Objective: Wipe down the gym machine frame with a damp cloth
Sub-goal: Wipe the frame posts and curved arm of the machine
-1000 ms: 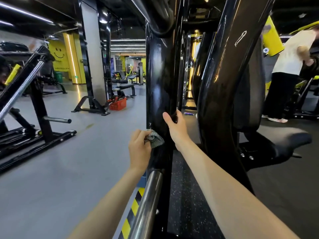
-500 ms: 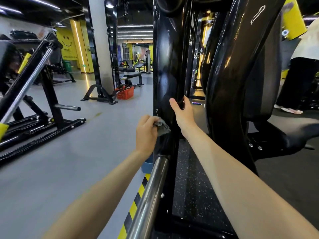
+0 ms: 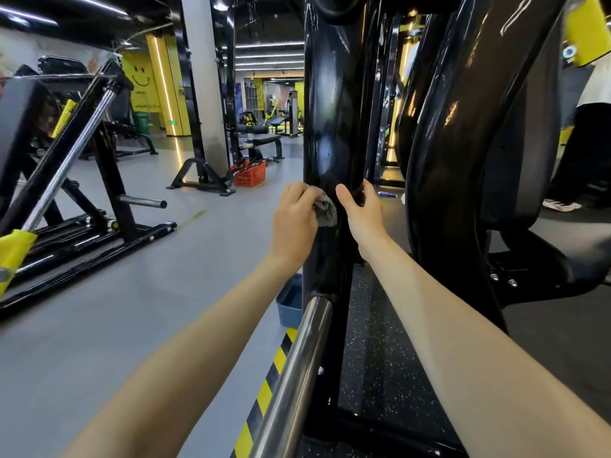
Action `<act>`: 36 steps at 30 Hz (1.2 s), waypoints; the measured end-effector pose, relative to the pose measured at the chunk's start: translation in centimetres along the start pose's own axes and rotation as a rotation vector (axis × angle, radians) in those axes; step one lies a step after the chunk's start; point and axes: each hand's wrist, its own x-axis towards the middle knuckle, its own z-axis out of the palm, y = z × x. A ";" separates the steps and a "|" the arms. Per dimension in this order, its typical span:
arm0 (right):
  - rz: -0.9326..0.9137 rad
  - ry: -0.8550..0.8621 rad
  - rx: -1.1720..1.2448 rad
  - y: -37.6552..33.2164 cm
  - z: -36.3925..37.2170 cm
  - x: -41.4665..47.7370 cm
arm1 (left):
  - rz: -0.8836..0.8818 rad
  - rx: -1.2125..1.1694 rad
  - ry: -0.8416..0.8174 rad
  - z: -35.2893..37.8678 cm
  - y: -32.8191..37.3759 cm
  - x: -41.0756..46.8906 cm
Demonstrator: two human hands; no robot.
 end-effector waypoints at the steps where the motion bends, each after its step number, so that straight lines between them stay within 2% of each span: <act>1: -0.004 0.001 0.001 0.1 0.0 0.1 | -0.013 -0.006 0.024 0.3 0.1 0.0; 3: -0.015 0.003 0.007 0.2 -0.1 0.2 | 0.045 0.039 0.028 1.1 -0.6 -2.0; 6: -0.023 0.007 -0.014 0.3 0.0 0.2 | 0.252 0.135 -0.089 1.1 -2.5 -5.6; 8: -0.020 0.014 -0.034 0.2 0.1 0.2 | 0.343 0.166 -0.175 0.4 -3.0 -4.4; 10: -0.012 0.014 -0.027 0.3 0.1 0.1 | 0.277 0.120 -0.153 -0.3 -2.0 -1.9; 12: 0.004 0.000 -0.009 0.3 0.1 0.1 | 0.123 0.051 -0.026 -0.1 -0.8 0.2; 14: 0.011 -0.004 -0.006 0.2 0.1 0.1 | 0.079 0.045 0.035 0.6 -0.6 -0.7; 16: 0.012 0.001 0.000 0.0 0.0 0.0 | 0.223 0.119 -0.047 1.2 -1.9 -4.2; 19: 0.037 -0.002 -0.006 0.0 -0.1 0.0 | 0.626 0.283 -0.358 -0.2 -4.8 -7.6; 20: 0.040 -0.008 -0.018 0.0 -0.2 0.1 | 0.700 0.294 -0.408 -0.9 -5.4 -6.9; 22: 0.051 -0.022 -0.031 -0.3 -0.3 0.2 | 0.642 0.256 -0.353 -1.7 -4.5 -3.6; 26: 0.050 -0.030 -0.028 -0.8 -0.4 0.1 | 0.212 0.143 -0.010 -1.9 0.5 4.8; 28: 0.038 -0.001 -0.071 -1.1 0.1 -0.1 | 0.164 0.140 0.032 -1.3 1.5 5.3; 30: 0.073 0.027 -0.123 -1.3 0.4 -0.4 | 0.203 0.165 -0.064 -1.5 1.6 3.4; 33: 0.132 -0.026 -0.191 -2.8 -0.1 -0.8 | 0.228 0.188 -0.323 -2.8 0.7 0.7; 34: 0.116 -0.031 -0.215 -3.4 -0.5 -0.7 | 0.294 0.209 -0.367 -3.3 0.7 1.2; 36: 0.040 -0.011 -0.278 -4.9 -1.3 -0.1 | 0.383 0.232 -0.338 -3.9 1.1 4.6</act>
